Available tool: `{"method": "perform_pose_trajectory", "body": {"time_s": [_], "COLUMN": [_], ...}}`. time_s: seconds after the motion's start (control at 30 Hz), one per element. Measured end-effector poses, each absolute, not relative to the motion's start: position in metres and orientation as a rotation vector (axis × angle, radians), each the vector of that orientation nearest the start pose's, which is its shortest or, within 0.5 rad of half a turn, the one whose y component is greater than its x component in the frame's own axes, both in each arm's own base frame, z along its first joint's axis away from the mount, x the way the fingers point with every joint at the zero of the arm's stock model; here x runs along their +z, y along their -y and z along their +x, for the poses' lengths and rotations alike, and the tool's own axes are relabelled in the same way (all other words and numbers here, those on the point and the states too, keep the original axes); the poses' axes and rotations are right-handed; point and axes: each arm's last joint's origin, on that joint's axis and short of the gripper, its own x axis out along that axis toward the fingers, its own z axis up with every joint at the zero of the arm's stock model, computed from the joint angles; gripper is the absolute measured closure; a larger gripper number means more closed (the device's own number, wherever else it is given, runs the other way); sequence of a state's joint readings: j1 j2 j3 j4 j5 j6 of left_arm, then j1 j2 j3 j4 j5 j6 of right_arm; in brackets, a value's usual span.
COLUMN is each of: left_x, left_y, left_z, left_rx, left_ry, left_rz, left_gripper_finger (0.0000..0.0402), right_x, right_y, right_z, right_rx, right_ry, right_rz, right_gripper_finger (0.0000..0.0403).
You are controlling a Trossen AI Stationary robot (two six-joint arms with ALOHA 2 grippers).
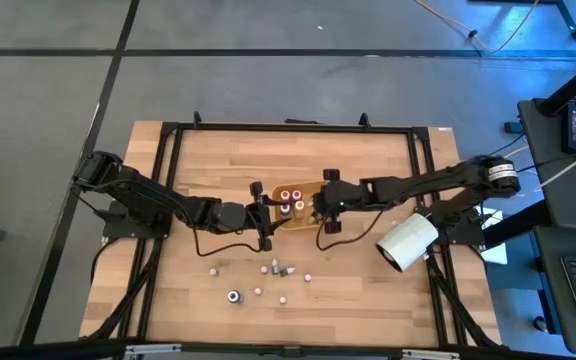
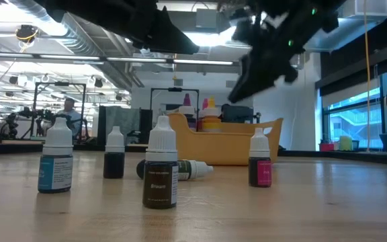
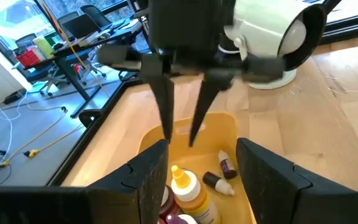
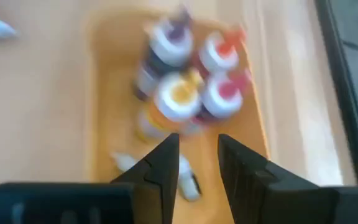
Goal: Pick & Place food coloring
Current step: Put the small pink food coloring bottle into the yellow bin
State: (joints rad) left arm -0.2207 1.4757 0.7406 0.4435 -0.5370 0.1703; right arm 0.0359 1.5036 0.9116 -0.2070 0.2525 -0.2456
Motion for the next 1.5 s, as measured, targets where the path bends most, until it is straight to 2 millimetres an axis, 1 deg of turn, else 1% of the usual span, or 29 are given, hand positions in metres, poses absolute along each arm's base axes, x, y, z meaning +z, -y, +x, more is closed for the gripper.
{"method": "perform_pose_trajectory", "body": {"time_s": [0.07, 0.13, 0.23, 0.33, 0.4, 0.5, 0.63, 0.7, 0.77, 0.87, 1.0, 1.13, 1.23, 1.33, 1.4, 1.5], "left_x": [0.22, 0.22, 0.22, 0.22, 0.22, 0.22, 0.22, 0.22, 0.22, 0.22, 0.22, 0.22, 0.22, 0.22, 0.22, 0.22], "left_y": [0.052, 0.052, 0.052, 0.052, 0.053, 0.053, 0.053, 0.053, 0.053, 0.053, 0.053, 0.054, 0.053, 0.054, 0.053, 0.053], "left_z": [0.301, 0.301, 0.301, 0.301, 0.301, 0.301, 0.301, 0.301, 0.301, 0.301, 0.302, 0.302, 0.302, 0.302, 0.302, 0.302], "left_rx": [0.291, 0.291, 0.291, 0.289, 0.285, 0.285, 0.284, 0.283, 0.283, 0.283, 0.263, 0.249, 0.25, 0.249, 0.25, 0.25], "left_ry": [-0.299, -0.299, -0.299, -0.299, -0.298, -0.298, -0.298, -0.298, -0.298, -0.298, -0.297, -0.297, -0.297, -0.297, -0.297, -0.297], "left_rz": [0.276, 0.276, 0.277, 0.276, 0.275, 0.275, 0.274, 0.274, 0.274, 0.272, 0.27, 0.269, 0.268, 0.269, 0.269, 0.27], "left_gripper_finger": [0.0217, 0.0215, 0.0215, 0.0217, 0.0216, 0.0215, 0.0217, 0.0216, 0.0215, 0.0216, 0.0216, 0.0215, 0.0217, 0.0215, 0.0215, 0.0217], "right_x": [0.221, 0.229, 0.231, 0.23, 0.226, 0.215, 0.196, 0.187, 0.178, 0.164, 0.141, 0.131, 0.13, 0.13, 0.13, 0.129], "right_y": [-0.013, -0.027, -0.052, -0.077, -0.092, -0.111, -0.128, -0.134, -0.138, -0.138, -0.137, -0.137, -0.136, -0.135, -0.135, -0.134], "right_z": [0.305, 0.305, 0.305, 0.307, 0.311, 0.314, 0.318, 0.32, 0.322, 0.326, 0.328, 0.329, 0.329, 0.329, 0.328, 0.328], "right_rx": [-0.018, 0.106, 0.304, 0.436, 0.477, 0.518, 0.547, 0.561, 0.568, 0.526, 0.461, 0.476, 0.466, 0.461, 0.458, 0.463], "right_ry": [-0.77, -0.7, -0.639, -0.569, -0.532, -0.536, -0.567, -0.576, -0.585, -0.625, -0.734, -0.773, -0.782, -0.786, -0.792, -0.799], "right_rz": [-0.334, -0.314, -0.286, -0.27, -0.248, -0.225, -0.196, -0.202, -0.206, -0.211, -0.172, -0.132, -0.113, -0.116, -0.123, -0.143], "right_gripper_finger": [0.029, 0.029, 0.029, 0.029, 0.029, 0.029, 0.0289, 0.0282, 0.0267, 0.023, 0.0179, 0.0147, 0.0139, 0.0142, 0.0152, 0.0179]}}
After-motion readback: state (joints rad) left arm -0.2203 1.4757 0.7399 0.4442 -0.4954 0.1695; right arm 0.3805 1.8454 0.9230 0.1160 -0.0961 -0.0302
